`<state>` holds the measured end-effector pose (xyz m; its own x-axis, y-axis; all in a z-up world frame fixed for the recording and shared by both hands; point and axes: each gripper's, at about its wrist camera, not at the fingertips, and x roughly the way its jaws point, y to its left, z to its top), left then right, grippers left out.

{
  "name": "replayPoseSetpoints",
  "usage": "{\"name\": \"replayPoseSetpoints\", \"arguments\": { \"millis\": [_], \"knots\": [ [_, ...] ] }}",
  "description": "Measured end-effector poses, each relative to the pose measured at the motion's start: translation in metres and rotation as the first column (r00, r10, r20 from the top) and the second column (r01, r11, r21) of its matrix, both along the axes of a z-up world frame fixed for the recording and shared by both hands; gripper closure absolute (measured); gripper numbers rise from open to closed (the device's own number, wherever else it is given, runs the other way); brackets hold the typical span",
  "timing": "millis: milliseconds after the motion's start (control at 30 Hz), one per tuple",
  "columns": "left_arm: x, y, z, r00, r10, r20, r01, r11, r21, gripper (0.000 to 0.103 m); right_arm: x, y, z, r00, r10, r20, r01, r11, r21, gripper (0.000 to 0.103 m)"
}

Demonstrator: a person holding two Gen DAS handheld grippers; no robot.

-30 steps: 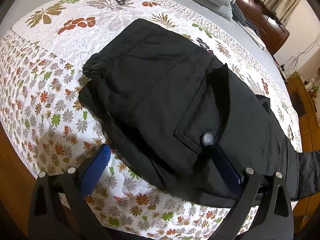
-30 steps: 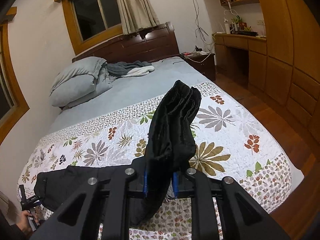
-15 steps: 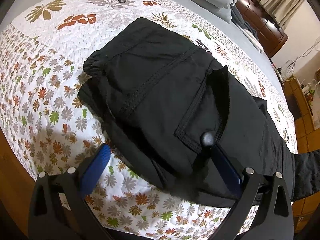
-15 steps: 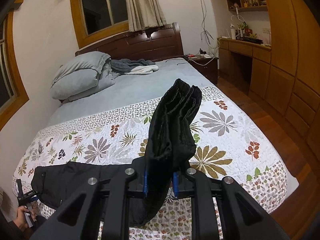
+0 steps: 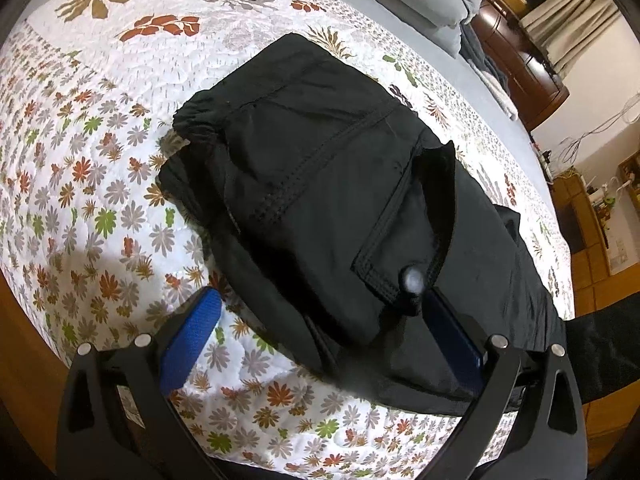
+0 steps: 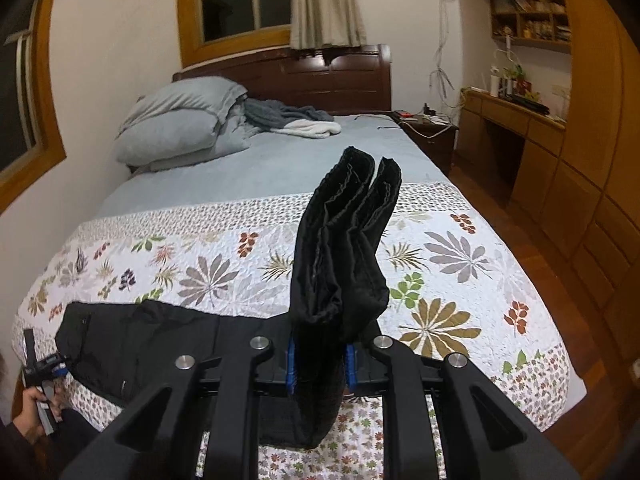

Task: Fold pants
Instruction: 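Hold the leg ends raised with right gripper above the folded pants, then lay the leg ends over the waist with right gripper while left gripper holds the waist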

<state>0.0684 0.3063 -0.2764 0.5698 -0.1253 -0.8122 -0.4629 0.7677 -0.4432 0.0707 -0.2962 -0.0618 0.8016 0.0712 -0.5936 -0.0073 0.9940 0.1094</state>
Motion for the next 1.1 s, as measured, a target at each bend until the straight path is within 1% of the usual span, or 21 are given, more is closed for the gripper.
{"name": "replayPoseSetpoints", "arguments": {
  "millis": [100, 233, 400, 567, 800, 867, 1033, 1100],
  "knots": [
    [-0.003, 0.003, 0.000, 1.000, 0.007, 0.010, -0.007, 1.000, -0.015, 0.003, 0.003, 0.017, -0.001, 1.000, 0.029, -0.009, -0.029, 0.999, -0.019, 0.085],
    [-0.005, 0.004, 0.000, 1.000, 0.006, 0.010, -0.006, 1.000, -0.018, 0.003, 0.006, 0.040, -0.001, 0.998, 0.062, -0.016, -0.062, 0.997, -0.051, 0.085],
    [-0.008, 0.006, 0.000, 1.000, 0.012, 0.023, -0.011, 0.999, -0.032, 0.003, 0.011, 0.061, -0.004, 0.996, 0.085, -0.035, -0.088, 0.993, -0.082, 0.085],
    [-0.010, 0.006, 0.000, 0.999, 0.015, 0.032, -0.014, 0.999, -0.043, 0.003, 0.014, 0.090, -0.013, 0.992, 0.117, -0.055, -0.123, 0.984, -0.133, 0.085],
    [-0.011, 0.008, 0.000, 0.999, 0.025, 0.048, -0.022, 0.998, -0.063, 0.003, 0.021, 0.127, -0.026, 0.983, 0.161, -0.089, -0.173, 0.974, -0.147, 0.085],
    [-0.013, 0.009, 0.000, 0.998, 0.028, 0.053, -0.024, 0.997, -0.068, 0.003, 0.024, 0.139, -0.032, 0.980, 0.170, -0.102, -0.185, 0.969, -0.164, 0.085],
    [-0.016, 0.013, 0.000, 0.997, 0.038, 0.069, -0.032, 0.996, -0.088, 0.003, 0.023, 0.175, -0.050, 0.975, 0.190, -0.119, -0.216, 0.937, -0.275, 0.086],
    [-0.016, 0.013, 0.000, 0.997, 0.039, 0.071, -0.032, 0.995, -0.091, 0.003, 0.023, 0.187, -0.059, 0.972, 0.197, -0.132, -0.228, 0.928, -0.294, 0.085]
  ]
}}
